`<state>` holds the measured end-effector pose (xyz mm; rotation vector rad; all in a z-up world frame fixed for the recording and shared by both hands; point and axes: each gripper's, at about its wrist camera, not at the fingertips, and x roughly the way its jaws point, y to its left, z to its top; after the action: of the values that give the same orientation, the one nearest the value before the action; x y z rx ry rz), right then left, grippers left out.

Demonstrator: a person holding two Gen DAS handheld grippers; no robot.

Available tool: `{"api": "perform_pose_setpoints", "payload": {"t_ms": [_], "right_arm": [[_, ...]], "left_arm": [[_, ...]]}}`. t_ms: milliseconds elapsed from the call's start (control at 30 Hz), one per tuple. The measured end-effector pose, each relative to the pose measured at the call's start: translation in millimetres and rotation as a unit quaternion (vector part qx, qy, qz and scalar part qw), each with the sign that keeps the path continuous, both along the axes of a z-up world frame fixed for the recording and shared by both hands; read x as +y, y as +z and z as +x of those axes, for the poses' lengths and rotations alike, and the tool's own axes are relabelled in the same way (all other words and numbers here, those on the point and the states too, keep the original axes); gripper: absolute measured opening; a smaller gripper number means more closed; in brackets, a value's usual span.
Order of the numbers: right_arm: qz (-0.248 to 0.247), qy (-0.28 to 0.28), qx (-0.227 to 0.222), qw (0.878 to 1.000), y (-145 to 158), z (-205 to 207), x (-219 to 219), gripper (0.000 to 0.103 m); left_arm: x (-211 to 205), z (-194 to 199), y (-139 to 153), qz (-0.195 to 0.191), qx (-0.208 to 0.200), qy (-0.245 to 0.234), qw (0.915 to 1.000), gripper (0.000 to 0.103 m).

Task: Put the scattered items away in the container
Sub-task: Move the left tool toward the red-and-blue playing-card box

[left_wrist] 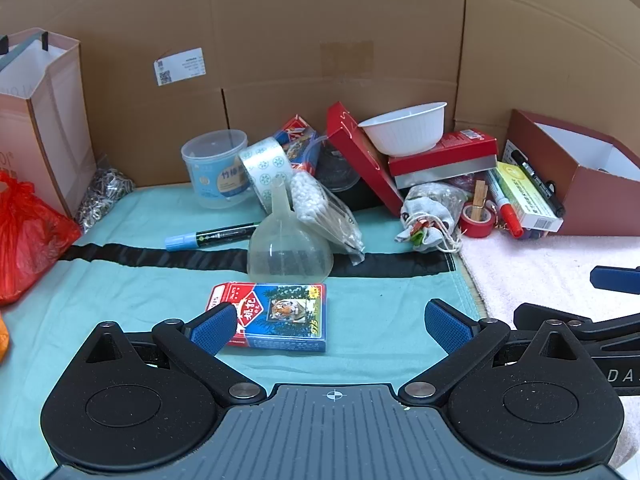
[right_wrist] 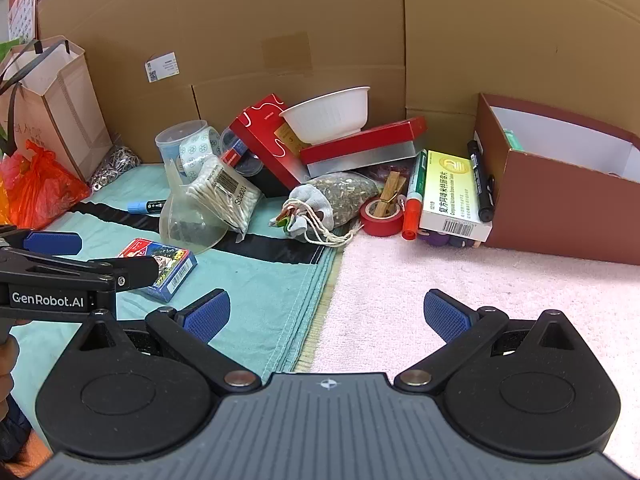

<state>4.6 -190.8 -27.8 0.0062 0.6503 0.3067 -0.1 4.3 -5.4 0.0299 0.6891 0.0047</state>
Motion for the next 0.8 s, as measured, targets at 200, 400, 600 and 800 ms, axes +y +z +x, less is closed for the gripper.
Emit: {"api": "perform_pose_setpoints", "payload": {"t_ms": [200, 400, 600, 800], "right_arm": [[0.002, 0.0, 0.003, 1.0, 0.5, 2.4, 0.0, 0.103], [-0.001, 0.001, 0.004, 1.0, -0.7, 2.9, 2.2, 0.103], [-0.003, 0.008, 0.008, 1.0, -2.2, 5.1, 6.4, 0.103], [-0.009, 0.025, 0.012, 1.0, -6.0, 7.7, 16.1, 0.103]], "left_arm": [[4.6, 1.5, -0.8, -0.004, 0.003, 0.001, 1.0, 0.103], [6.8, 2.8, -2.1, -0.005, 0.004, 0.0, 1.0, 0.103], [14.3, 6.8, -7.2, -0.012, 0.008, -0.001, 0.9999, 0.103], [25.3, 14.2, -16.2, -0.024, 0.02, 0.004, 0.9995, 0.103]]}}
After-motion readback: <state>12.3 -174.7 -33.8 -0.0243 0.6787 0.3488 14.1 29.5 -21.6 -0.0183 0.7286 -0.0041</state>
